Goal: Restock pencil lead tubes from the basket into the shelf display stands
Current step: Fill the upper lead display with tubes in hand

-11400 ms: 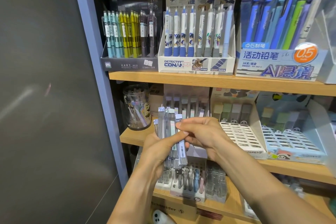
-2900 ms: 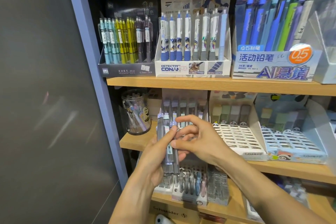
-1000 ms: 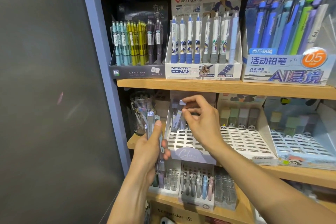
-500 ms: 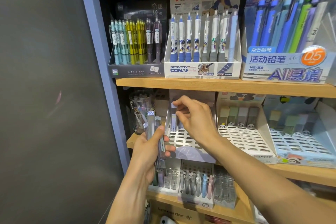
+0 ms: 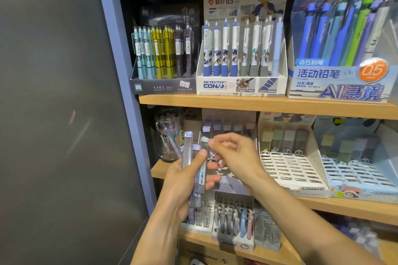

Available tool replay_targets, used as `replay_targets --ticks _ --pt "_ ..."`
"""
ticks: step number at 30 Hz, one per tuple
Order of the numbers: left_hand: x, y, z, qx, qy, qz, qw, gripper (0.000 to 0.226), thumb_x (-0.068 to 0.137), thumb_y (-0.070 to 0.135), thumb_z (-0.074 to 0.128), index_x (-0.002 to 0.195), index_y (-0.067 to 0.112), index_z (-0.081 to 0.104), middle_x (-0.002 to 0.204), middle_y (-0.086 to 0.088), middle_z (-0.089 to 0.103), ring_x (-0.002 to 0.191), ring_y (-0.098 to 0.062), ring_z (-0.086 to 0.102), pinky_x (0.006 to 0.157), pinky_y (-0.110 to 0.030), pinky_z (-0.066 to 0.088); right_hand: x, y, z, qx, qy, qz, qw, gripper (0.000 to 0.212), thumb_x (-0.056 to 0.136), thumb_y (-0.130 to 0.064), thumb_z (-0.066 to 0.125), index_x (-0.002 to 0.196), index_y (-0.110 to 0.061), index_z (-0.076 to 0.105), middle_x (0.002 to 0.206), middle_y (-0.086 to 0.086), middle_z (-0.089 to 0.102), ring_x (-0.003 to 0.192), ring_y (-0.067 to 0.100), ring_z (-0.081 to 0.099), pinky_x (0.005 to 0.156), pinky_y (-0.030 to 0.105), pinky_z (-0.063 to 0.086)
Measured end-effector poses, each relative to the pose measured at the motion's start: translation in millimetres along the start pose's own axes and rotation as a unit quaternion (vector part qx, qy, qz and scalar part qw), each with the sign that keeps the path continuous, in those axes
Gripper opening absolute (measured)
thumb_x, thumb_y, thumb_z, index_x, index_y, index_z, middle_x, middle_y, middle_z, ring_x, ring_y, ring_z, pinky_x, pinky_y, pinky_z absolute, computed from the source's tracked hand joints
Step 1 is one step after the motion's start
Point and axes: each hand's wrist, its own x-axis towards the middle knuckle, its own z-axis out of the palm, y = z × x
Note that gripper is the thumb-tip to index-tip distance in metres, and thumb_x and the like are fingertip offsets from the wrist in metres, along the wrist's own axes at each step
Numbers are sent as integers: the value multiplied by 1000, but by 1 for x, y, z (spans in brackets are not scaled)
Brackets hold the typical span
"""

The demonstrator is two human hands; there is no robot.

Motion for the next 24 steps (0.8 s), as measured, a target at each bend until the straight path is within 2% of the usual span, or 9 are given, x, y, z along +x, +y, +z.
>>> replay_targets --ticks 2,5,9,11,13,16,20,24 --pt "-1 0 1 12 -17 -1 1000 35 93 33 72 118 8 73 97 -18 79 72 -26 76 56 -26 61 -5 -2 1 108 -41 93 989 30 85 -22 83 110 -12 69 91 13 76 65 17 66 65 29 59" --pt "-2 -1 2 33 -34 -4 999 34 94 35 70 118 11 72 98 -17 79 68 -24 76 58 -26 62 -4 -3 -4 139 -46 119 982 34 82 -13 85 111 -9 68 84 12 75 69 22 61 65 31 55" --pt "-1 -3 4 49 -34 -16 998 40 98 43 64 118 10 71 97 -20 79 65 -26 75 57 -27 62 -2 -5 -10 169 -8 80 982 33 83 -8 83 112 -8 68 85 8 77 63 13 61 60 25 50" --pt "1 -6 3 61 -14 -25 998 42 99 43 62 118 6 68 94 -19 79 65 -27 76 57 -28 63 -1 -6 -16 160 25 49 986 36 84 -10 82 115 -13 65 88 8 78 68 16 63 64 29 51" --pt "4 -9 1 92 11 -15 996 38 101 40 61 117 6 66 88 -14 79 64 -27 76 55 -28 62 -1 -5 -24 126 47 19 991 37 84 -14 82 115 -20 62 88 7 78 68 14 64 69 34 50" --pt "7 -11 -1 114 28 13 993 30 102 36 61 120 11 64 83 -12 78 64 -30 76 54 -31 60 -3 -3 -32 98 72 -14 992 35 85 -16 82 113 -21 63 84 5 76 64 8 63 67 28 52" --pt "4 -10 4 120 -4 17 993 26 100 34 65 122 19 65 92 -8 80 71 -31 78 52 -29 58 -3 0 -35 102 82 -27 991 34 83 -15 83 111 -19 64 81 3 76 61 9 66 67 30 55" --pt "3 -12 11 107 -41 14 993 30 96 32 70 121 16 66 97 -16 78 57 -27 71 44 -26 49 -1 0 -35 111 83 -19 990 35 82 -13 84 110 -17 63 94 5 75 65 11 68 70 29 58"
